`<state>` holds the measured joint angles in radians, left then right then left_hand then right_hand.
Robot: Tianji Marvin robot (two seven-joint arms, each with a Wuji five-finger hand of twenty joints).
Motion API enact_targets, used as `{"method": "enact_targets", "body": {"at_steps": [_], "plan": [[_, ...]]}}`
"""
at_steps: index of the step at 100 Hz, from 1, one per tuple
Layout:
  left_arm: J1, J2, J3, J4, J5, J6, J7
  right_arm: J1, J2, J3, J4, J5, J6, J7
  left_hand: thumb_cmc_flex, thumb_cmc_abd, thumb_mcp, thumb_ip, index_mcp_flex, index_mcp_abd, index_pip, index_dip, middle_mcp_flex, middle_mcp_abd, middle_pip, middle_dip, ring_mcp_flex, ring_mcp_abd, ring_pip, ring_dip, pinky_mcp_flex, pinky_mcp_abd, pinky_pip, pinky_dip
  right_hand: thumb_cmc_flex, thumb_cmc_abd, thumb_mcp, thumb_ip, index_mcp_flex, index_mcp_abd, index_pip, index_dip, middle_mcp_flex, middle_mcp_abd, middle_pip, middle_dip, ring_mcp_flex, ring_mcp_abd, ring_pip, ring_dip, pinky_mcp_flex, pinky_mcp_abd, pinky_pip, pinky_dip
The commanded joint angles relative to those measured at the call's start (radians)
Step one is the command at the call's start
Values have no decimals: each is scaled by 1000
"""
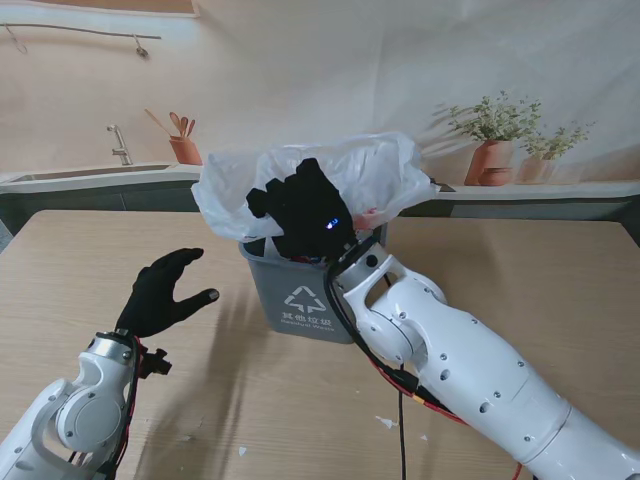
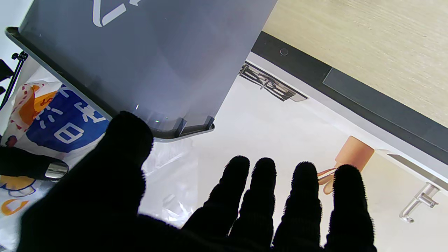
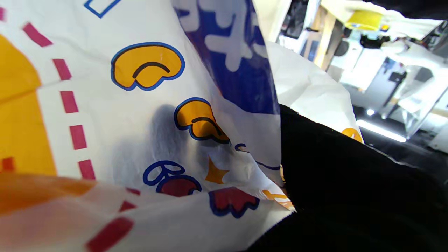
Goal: Fit the garbage bag over the bin
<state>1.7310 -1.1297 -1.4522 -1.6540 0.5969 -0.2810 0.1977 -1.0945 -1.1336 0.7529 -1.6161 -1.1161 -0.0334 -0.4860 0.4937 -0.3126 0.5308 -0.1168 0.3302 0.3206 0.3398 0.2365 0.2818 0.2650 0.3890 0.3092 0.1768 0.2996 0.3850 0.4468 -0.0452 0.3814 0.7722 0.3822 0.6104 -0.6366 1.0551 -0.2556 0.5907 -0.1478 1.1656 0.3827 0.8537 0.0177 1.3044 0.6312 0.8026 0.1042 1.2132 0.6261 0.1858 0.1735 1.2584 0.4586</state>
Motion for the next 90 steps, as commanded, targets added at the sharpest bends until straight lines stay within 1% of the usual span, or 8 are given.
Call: {"method": "enact_targets", "body": {"at_steps": [1,18,24,33,44,57,77,90], "plan": [[2,-2,-1,0,3,-3,-11,-5,-13,-10,-10,6,6,42,9,-4,11,40,-2,18,-17,-6,-13,18,-4,-5,-21,5,-4,-9,-12,5,-24,-9,-18,-2,4,2,-5,-12,-14,-13,-25,-15,-26,-9,-32,-11,-20,-13,-17,16,-27,-20],[1,-2,-3,3,7,-3,-10,-53,-4,-5,-71,23,84,175,9,-4,10,40,-2,16,-17,-6,-13,18,-5,-6,-21,2,-5,-9,-13,4,-25,-10,-92,34,-35,28,-47,41,-95,14,-126,5,-82,5,-122,20,-73,-16,-67,24,-84,-57],[0,-2,-4,4,8,-5,-8,-78,-2,3,-96,36,95,207,11,-4,11,41,-2,17,-17,-5,-12,17,-5,-6,-21,3,-5,-10,-12,3,-25,-10,-203,138,-105,144,-81,111,-251,128,-237,29,-136,13,-215,36,-126,-22,-115,27,-127,-93],[-2,-2,-3,6,8,-9,-7,-112,5,17,-128,36,93,232,11,-5,11,41,0,15,-15,-5,-12,18,-5,-5,-21,2,-5,-9,-11,3,-24,-9,-292,202,-241,176,-218,168,-357,156,-410,48,-223,-66,-345,53,-272,-80,-166,36,-205,-142],[0,-2,-4,1,8,-16,-6,-143,10,35,-154,33,75,233,11,-5,12,41,-1,14,-15,-5,-13,17,-4,-5,-23,-1,-5,-9,-11,-4,-21,-8,-350,275,-407,187,-342,235,-460,116,-561,71,-305,-170,-458,55,-414,-148,-205,41,-292,-167],[15,-3,-15,-20,23,-33,7,-179,11,52,-185,76,42,265,15,-12,22,41,2,12,-11,-3,-12,17,0,-3,-22,-4,1,-9,-9,-29,-7,-1,-398,296,-480,189,-443,278,-559,59,-689,84,-391,-225,-529,49,-518,-202,-225,40,-390,-162],[44,-10,-31,-59,42,-72,52,-212,19,73,-217,91,16,311,15,-48,92,34,-17,16,17,13,-22,19,27,12,-33,-4,50,-11,-33,-132,97,50,-541,229,-413,168,-506,329,-685,-73,-680,98,-805,-387,-639,24,-696,-294,-236,29,-539,-125],[56,-8,-41,-74,59,-85,54,-215,28,93,-237,118,40,401,8,-61,100,32,-17,19,20,14,-26,17,28,13,-41,-3,56,-18,-37,-143,98,50,-564,200,-388,156,-504,356,-763,-128,-680,119,-905,-415,-677,16,-783,-340,-229,31,-680,-88]]}}
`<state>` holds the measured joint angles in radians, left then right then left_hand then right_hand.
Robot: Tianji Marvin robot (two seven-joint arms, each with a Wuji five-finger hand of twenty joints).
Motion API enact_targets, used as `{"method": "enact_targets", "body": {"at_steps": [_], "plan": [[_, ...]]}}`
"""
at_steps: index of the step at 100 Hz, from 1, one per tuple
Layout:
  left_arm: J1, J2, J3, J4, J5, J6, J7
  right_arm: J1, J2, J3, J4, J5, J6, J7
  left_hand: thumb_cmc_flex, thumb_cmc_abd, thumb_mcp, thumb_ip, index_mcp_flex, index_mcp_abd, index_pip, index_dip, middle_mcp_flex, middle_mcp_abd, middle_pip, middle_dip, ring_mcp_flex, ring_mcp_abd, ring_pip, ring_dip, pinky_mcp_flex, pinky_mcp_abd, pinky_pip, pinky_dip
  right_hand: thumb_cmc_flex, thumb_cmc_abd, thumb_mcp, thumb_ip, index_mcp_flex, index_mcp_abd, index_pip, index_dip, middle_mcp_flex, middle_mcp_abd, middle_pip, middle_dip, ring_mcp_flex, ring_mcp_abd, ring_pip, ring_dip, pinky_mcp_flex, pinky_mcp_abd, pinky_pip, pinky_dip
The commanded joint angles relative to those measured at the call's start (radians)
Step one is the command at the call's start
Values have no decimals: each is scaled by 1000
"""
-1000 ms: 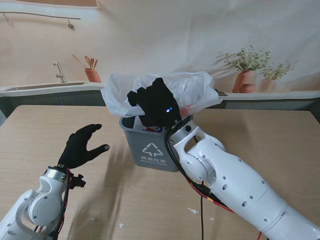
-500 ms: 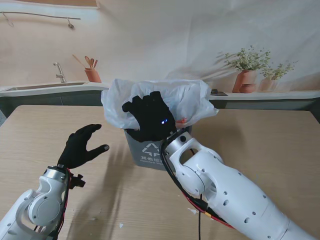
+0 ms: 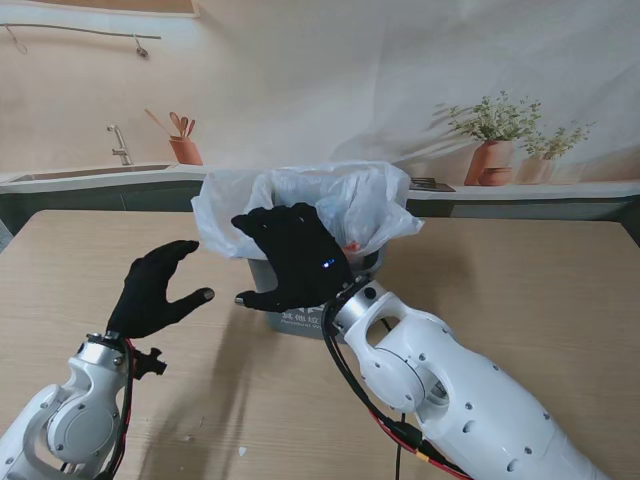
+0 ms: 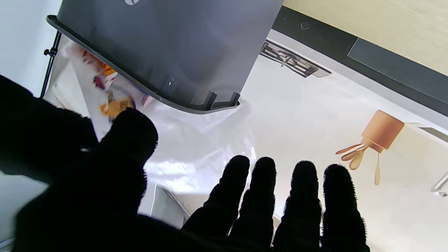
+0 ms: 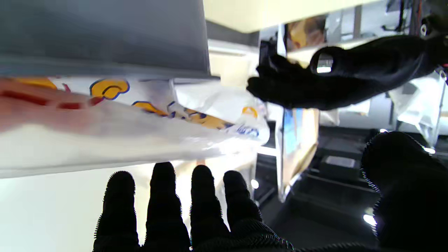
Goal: Fit the garbage bag over the bin
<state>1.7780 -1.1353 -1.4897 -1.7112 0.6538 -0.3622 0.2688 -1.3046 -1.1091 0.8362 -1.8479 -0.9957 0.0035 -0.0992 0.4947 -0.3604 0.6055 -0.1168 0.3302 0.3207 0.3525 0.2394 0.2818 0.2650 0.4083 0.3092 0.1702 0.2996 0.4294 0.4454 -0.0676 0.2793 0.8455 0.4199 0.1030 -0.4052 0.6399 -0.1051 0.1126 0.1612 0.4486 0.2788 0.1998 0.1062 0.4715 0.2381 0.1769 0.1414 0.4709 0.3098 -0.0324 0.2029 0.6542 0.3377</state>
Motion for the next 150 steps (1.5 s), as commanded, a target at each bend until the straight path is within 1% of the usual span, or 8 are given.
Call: {"method": "enact_targets", "body": {"at_steps": [1,34,41,53,88,124,147,150], "plan": [[10,-2,-4,-18,2,-4,-17,-6,4,11,-7,-1,5,21,7,-13,26,32,-18,19,8,11,-27,17,8,12,-34,-3,12,-17,-15,-42,24,12,-59,-34,31,5,-24,48,-56,-28,-25,32,-83,-26,-53,-20,-47,-28,-9,2,-91,37],[44,-19,-49,-62,8,-42,69,-139,5,168,-58,7,-178,-110,-6,-51,73,28,-56,-8,149,85,-51,1,48,32,-53,-3,34,-13,-14,-31,-9,-7,-43,18,6,16,-15,8,-220,91,-24,21,-188,-62,-61,-30,-100,-54,1,5,-308,185],[51,-34,-56,-82,28,-72,161,-186,4,224,-78,-7,-236,-165,-10,-74,92,27,-125,-38,393,242,-36,-18,113,67,-39,0,61,22,-17,-1,48,21,-30,32,-10,22,-16,5,-211,134,-24,10,-154,-45,-61,-35,-76,-42,11,8,-313,198],[72,-37,-89,-137,96,-152,207,-281,9,338,-119,-49,-318,-218,-25,-79,83,26,-141,-32,344,226,-62,-30,121,72,-55,-13,63,39,-21,-2,55,24,-17,32,-13,28,-16,-18,-135,194,-22,-7,-54,-2,-43,-42,-48,-28,37,6,-316,213],[-15,52,-131,-232,190,-246,-210,-429,28,566,-108,-144,-489,-273,-69,-121,2,10,-114,-66,14,6,-81,-62,-106,-54,-85,-88,-137,-70,-7,-11,-252,-126,31,-5,-6,26,19,-64,96,140,-26,-34,221,93,15,-45,-22,-11,85,12,-320,218],[-221,89,10,-148,402,-224,-254,-405,29,562,-27,-141,-492,-299,-62,-199,153,1,8,-135,140,74,10,-105,64,39,-35,-88,-4,-31,-16,50,-168,-82,70,56,-48,34,3,-50,132,105,-30,-29,265,106,19,-45,1,2,87,8,-320,216],[-297,88,94,-83,452,-188,-180,-396,24,553,-7,-123,-480,-313,7,-158,270,10,220,-297,422,225,260,-195,197,118,143,-119,85,5,-17,56,-46,-25,103,99,-90,42,5,-42,142,94,-32,-27,290,114,25,-40,18,10,92,9,-315,219],[-304,85,104,-76,447,-181,-165,-395,23,552,-4,-116,-478,-311,69,-160,231,-45,254,-331,466,220,291,-204,212,127,168,-123,98,12,-16,57,-32,-18,106,103,-91,44,6,-41,143,93,-31,-25,292,114,26,-40,19,11,93,9,-315,219]]}}
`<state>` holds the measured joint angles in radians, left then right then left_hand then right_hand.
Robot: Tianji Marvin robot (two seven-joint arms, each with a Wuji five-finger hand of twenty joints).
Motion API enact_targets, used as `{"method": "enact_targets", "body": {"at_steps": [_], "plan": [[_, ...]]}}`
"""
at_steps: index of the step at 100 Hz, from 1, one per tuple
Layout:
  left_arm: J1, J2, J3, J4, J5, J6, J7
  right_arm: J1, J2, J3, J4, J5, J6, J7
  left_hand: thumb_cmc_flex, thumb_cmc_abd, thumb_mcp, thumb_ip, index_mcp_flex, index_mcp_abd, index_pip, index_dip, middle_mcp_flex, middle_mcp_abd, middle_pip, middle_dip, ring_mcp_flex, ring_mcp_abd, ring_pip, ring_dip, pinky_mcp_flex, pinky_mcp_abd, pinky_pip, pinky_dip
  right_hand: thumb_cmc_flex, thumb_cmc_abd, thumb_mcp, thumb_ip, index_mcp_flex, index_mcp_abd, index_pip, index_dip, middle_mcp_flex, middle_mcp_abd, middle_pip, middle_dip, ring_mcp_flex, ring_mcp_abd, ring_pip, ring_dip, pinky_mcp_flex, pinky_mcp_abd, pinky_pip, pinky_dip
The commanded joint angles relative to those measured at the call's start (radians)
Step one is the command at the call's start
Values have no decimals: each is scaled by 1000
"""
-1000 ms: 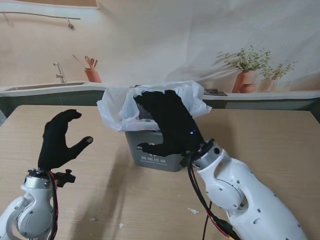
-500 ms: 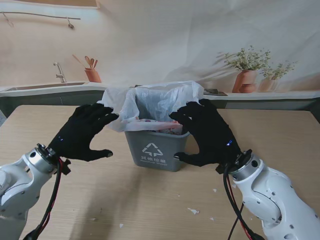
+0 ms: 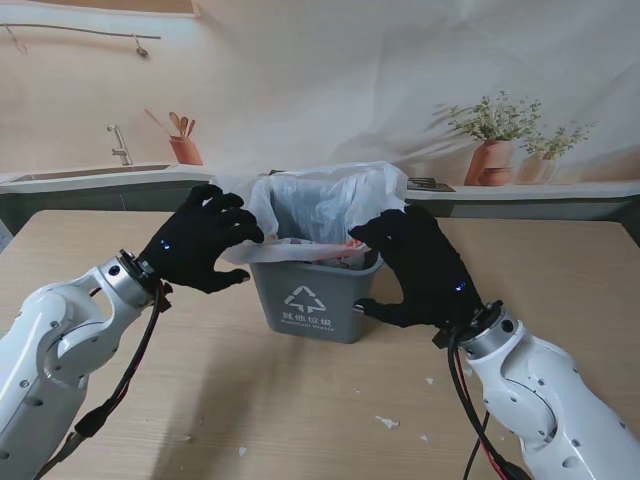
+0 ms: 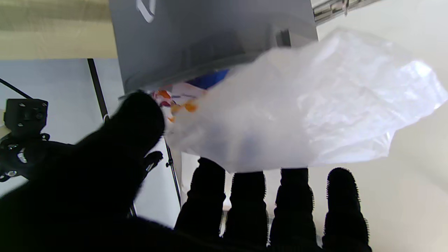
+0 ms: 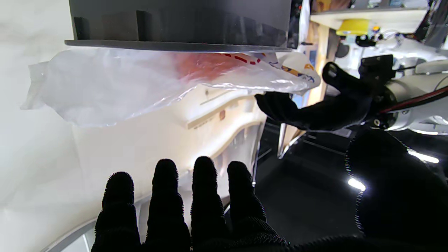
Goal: Fit the garbage bag over the bin
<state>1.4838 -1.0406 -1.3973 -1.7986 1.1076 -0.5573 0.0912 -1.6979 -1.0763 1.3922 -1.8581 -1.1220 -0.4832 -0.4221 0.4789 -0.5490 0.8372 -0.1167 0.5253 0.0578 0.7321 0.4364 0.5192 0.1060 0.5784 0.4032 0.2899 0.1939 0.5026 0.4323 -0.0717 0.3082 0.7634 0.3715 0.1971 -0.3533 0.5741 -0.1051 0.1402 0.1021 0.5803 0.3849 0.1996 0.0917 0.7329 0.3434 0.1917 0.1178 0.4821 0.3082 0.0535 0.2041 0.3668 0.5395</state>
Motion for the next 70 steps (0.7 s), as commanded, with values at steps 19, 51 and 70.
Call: {"method": "enact_targets", "body": {"at_steps": [19,51,70], "plan": [[-20,-25,33,16,-85,57,27,28,-16,-37,25,58,39,34,251,177,-243,-52,197,-183,270,-64,166,-66,62,50,126,-21,53,39,-5,31,70,40,35,63,-37,47,-10,41,16,-15,-32,3,51,17,12,-8,19,18,9,5,-25,18],[-5,-40,29,-5,-193,124,6,168,-16,-230,89,50,212,64,269,180,-206,-49,297,-94,327,7,204,-69,57,62,148,-25,49,45,3,49,58,35,31,65,-45,56,-46,117,11,-27,-37,52,11,-5,-48,12,46,30,-25,0,-28,27],[-9,-41,32,5,-214,126,-4,257,-4,-348,127,-72,367,38,252,191,-175,-56,332,-81,307,38,209,-74,49,61,143,-28,42,45,0,60,44,28,41,81,-46,57,-61,133,10,-28,-34,68,-8,-12,-73,18,68,39,-30,0,-28,32]]}}
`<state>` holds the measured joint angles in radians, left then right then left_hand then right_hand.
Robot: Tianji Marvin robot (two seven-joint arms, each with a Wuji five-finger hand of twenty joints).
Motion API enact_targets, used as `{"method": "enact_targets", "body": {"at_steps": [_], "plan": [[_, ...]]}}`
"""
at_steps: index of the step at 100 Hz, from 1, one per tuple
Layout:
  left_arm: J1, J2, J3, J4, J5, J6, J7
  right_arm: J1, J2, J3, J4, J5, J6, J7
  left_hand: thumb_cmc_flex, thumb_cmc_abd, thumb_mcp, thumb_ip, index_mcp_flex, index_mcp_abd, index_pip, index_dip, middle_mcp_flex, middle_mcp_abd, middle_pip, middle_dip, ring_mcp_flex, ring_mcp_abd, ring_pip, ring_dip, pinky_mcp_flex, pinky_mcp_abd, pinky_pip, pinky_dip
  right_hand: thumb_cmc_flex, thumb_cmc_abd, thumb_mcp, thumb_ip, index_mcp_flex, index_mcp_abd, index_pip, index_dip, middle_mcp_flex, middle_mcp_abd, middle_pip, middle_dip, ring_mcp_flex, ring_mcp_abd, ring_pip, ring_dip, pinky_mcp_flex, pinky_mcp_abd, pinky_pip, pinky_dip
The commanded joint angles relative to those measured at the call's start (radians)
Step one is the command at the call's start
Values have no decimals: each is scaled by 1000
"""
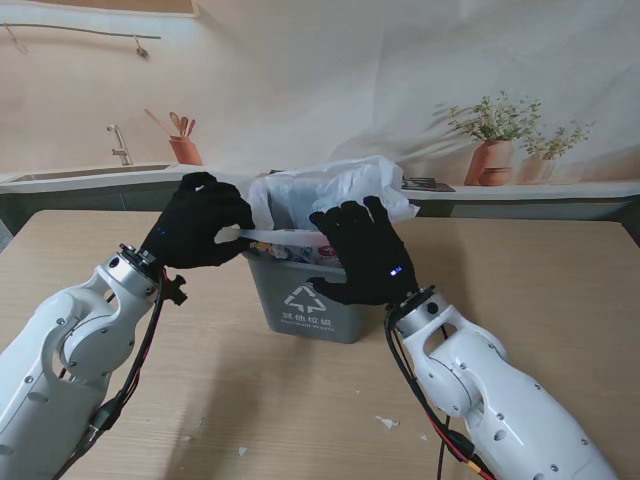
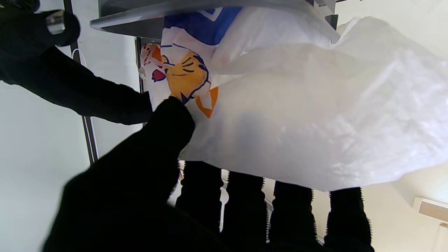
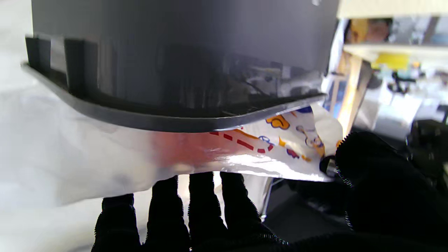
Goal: Fit the garbage bag over the bin
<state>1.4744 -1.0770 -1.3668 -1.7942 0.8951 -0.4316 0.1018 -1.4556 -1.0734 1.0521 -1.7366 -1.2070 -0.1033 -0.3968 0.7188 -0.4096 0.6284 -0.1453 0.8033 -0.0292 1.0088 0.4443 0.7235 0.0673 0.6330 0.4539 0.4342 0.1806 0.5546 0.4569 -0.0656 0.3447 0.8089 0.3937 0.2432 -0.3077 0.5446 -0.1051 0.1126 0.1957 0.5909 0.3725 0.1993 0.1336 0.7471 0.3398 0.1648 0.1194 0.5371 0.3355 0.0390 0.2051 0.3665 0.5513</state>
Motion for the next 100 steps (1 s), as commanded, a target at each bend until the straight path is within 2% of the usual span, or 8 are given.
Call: {"method": "enact_targets", "body": {"at_steps": [1,13,32,38,46,61,84,100], "plan": [[1,-5,2,1,-2,1,-14,19,-7,-12,7,11,-8,13,10,57,32,-29,56,7,28,32,5,-35,-7,9,-2,-17,-11,21,-7,24,-2,6,-4,34,-18,57,-33,40,-1,-16,-34,25,-22,-8,-48,16,14,11,-15,-1,-28,20],[4,-6,-3,1,-3,-2,-7,65,-6,-55,37,-13,51,18,9,72,26,-32,63,6,20,42,4,-37,-14,6,-2,-17,-11,21,-7,26,-4,5,36,13,-22,61,-31,8,23,12,-35,6,-12,-3,-50,14,40,19,-12,-4,-32,20],[8,-5,-10,5,11,-15,3,119,-9,-102,104,-49,110,-87,7,75,16,-32,64,-2,10,52,0,-38,-17,5,-4,-18,-12,21,-7,28,-5,5,353,-18,-101,92,25,-118,309,300,-11,-72,379,168,66,19,302,149,66,-26,113,-19],[9,-5,-12,7,11,-17,3,124,-13,-106,114,-52,135,-117,9,74,15,-31,66,2,7,55,1,-38,-16,5,-4,-18,-12,21,-7,29,-5,5,373,-57,117,84,73,-158,383,319,55,-86,399,243,123,16,375,189,55,-37,280,-75],[12,-5,-14,10,7,-18,6,132,-19,-103,133,-43,140,-167,9,76,14,-31,66,2,5,58,1,-37,-16,5,-4,-18,-12,21,-8,29,-5,4,440,-150,425,-53,154,-224,568,108,201,-86,429,241,238,7,443,229,12,-58,629,-202],[19,-5,-23,12,15,-24,13,125,-28,-76,134,-20,136,-218,8,79,10,-31,61,4,2,63,2,-36,-15,5,-2,-17,-11,22,-10,31,-8,3,585,-174,521,-120,406,-346,644,-59,472,-105,478,101,501,3,448,204,83,-53,766,-186],[26,-2,-36,17,39,-35,20,76,-16,41,98,4,-81,-186,-13,75,5,-25,64,-3,-17,41,13,-30,-14,6,6,-6,-11,22,-10,35,-12,1,503,-245,632,-137,480,-373,515,-122,600,-139,265,56,645,-32,297,110,199,-10,699,-223],[39,-2,-47,25,49,-39,35,-9,-5,130,23,-9,-118,-125,-29,71,2,-19,54,-15,-9,38,20,-25,-15,7,14,-3,-11,24,-12,40,-16,-1,431,-259,586,-122,558,-479,574,-16,556,-144,328,81,607,-37,355,154,201,-1,703,-227]]}}
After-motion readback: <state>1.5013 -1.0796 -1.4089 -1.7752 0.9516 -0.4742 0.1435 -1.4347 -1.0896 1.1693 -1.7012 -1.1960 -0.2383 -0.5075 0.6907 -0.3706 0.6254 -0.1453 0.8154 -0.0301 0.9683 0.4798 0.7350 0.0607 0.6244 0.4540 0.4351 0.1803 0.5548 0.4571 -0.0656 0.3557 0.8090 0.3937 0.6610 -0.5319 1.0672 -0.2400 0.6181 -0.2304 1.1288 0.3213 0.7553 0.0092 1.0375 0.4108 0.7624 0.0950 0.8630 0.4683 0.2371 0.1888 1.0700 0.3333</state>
